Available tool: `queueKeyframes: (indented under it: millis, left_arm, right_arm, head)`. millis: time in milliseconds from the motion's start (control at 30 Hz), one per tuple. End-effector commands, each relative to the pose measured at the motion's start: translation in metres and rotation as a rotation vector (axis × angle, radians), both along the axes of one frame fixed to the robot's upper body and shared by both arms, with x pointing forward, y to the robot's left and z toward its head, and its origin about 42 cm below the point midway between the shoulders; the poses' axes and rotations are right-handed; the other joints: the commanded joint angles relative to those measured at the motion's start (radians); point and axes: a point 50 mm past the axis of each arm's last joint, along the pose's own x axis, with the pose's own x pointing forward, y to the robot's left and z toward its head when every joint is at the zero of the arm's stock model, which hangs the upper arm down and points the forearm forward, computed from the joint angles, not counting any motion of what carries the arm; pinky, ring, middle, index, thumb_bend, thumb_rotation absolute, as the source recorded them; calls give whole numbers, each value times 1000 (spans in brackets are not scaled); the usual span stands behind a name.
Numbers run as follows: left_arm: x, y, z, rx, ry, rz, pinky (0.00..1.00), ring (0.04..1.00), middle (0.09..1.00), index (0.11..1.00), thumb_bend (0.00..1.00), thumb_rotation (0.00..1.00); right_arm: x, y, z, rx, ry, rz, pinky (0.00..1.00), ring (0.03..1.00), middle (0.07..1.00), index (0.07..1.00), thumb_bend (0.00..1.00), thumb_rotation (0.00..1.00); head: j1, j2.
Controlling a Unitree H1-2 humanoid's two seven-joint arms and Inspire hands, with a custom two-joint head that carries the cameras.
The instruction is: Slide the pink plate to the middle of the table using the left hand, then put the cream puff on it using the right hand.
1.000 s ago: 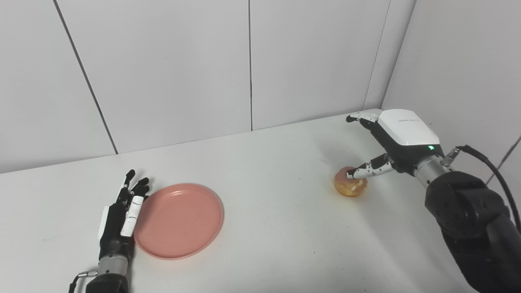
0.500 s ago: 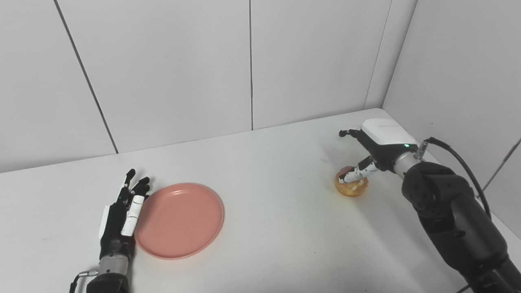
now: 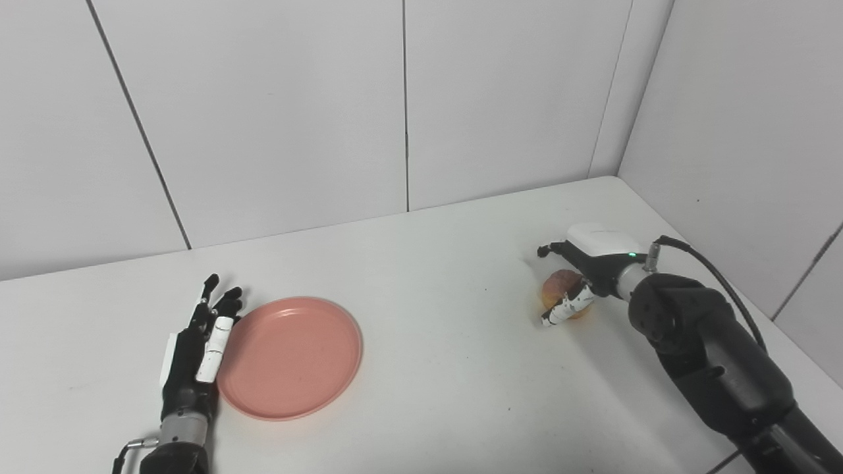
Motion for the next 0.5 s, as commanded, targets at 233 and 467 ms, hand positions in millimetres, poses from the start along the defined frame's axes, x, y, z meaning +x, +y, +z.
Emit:
queueKeyframes:
  millis: [233, 467]
  left_arm:
    - [-6, -5, -17, 20, 75, -17, 839, 871, 863, 940, 807, 866]
    - [-7, -4, -17, 21, 78, -13, 835, 868, 858, 935, 822, 864]
  right_arm:
    - [5, -11, 18, -34, -34, -49, 709, 875, 897, 826, 1000, 302]
    - [5, -11, 13, -41, -9, -64, 691, 861, 890, 822, 1000, 263]
  head:
    - [0, 1]
    - [0, 6]
